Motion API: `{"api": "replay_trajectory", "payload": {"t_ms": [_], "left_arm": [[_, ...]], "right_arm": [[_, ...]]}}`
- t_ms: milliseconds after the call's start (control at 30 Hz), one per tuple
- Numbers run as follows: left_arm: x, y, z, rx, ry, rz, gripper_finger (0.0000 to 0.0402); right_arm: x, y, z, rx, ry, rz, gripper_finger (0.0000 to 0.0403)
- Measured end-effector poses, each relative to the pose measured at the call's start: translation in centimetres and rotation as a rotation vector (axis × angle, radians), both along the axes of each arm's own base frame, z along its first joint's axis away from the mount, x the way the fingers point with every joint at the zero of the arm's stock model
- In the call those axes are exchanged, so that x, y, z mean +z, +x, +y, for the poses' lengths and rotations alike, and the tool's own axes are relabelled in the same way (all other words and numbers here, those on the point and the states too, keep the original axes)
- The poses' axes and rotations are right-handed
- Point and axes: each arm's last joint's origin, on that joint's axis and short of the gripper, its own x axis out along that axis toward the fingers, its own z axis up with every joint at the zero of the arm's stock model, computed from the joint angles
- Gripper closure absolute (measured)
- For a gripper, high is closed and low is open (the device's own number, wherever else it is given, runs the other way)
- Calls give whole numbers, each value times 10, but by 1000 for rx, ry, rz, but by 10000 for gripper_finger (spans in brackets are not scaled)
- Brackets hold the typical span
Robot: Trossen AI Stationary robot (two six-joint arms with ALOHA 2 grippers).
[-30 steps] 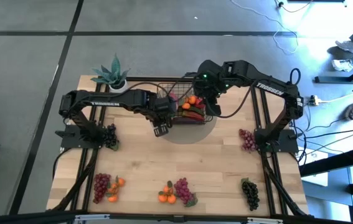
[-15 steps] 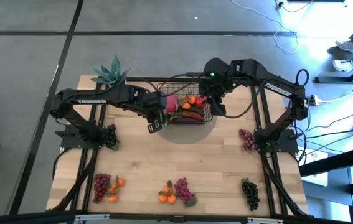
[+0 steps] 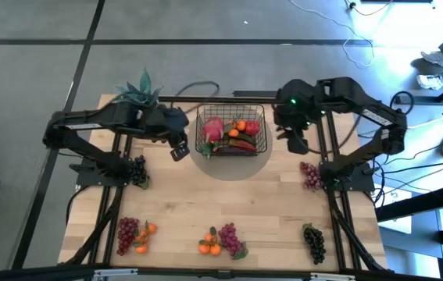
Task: Build produce basket
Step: Put the top right purple grapes into the black wire basket
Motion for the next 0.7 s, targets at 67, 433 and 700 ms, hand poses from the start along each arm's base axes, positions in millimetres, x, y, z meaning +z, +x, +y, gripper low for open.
{"api": "replay_trajectory", "payload": {"t_ms": [67, 433, 700], "left_arm": [[9, -8, -3, 8, 6, -58, 324], [19, -25, -19, 13, 2, -130, 324], [21, -25, -24, 33, -35, -164, 324]], "right_arm": [[-2, -10, 7, -37, 32, 18, 296], [-38, -60, 38, -391, 244, 142, 296], [-85, -65, 40, -757, 183, 277, 296]]}}
